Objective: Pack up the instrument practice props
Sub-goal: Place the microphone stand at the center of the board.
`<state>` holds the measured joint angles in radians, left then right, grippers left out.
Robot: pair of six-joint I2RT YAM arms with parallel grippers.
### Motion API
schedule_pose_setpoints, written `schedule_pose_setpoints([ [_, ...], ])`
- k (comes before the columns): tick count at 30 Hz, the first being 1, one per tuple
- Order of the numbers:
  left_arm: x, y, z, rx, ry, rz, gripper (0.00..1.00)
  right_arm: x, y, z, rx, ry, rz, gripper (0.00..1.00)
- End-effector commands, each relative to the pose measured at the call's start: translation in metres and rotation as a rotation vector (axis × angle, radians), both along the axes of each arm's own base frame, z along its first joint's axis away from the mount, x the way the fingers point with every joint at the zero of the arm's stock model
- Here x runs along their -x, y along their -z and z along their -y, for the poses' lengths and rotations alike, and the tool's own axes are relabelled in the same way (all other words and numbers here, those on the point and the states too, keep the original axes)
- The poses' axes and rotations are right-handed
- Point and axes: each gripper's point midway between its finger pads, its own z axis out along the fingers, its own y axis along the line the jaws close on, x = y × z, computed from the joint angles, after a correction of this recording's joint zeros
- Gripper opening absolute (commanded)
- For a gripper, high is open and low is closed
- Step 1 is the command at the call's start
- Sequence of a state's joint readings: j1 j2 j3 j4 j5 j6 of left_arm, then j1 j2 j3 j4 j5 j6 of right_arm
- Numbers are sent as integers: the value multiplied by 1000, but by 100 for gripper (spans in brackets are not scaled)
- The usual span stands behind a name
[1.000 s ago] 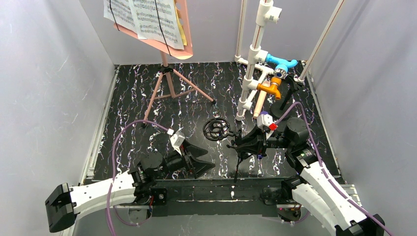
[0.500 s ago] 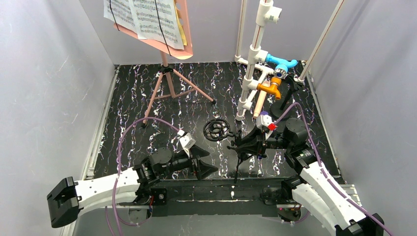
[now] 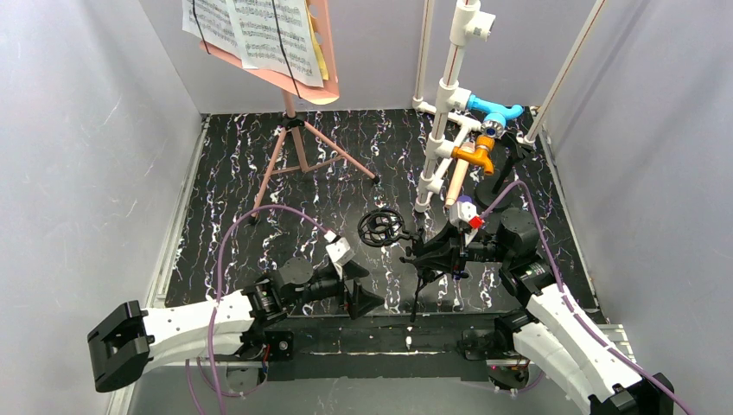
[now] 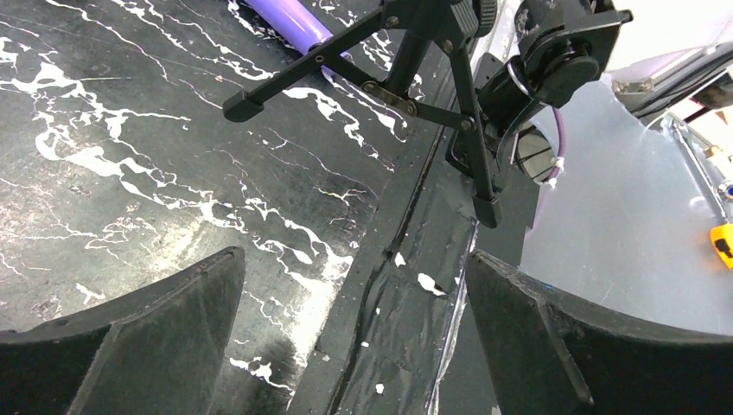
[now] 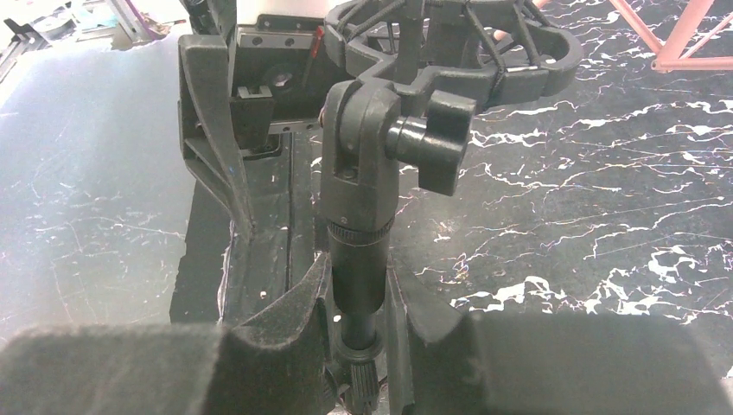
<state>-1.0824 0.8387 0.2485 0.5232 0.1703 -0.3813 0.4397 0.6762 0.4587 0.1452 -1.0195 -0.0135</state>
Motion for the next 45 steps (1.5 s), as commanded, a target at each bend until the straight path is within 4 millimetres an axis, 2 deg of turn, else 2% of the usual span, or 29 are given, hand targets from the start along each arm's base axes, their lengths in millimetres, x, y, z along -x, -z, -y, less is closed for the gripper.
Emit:
schedule_pose_setpoints([
  [1, -2, -17, 11, 4, 31, 68, 98, -4, -16, -2, -42, 0, 82, 1],
  [22, 12, 5, 33, -113, 110, 138, 98, -8, -16, 2, -9, 30, 81, 1],
  [30, 13, 11, 33, -128, 109, 129, 98, -9, -14, 5, 27, 52, 76, 1],
  [45, 9, 4, 20, -94, 55, 151, 98, -13, -19, 22, 98, 131, 64, 1],
])
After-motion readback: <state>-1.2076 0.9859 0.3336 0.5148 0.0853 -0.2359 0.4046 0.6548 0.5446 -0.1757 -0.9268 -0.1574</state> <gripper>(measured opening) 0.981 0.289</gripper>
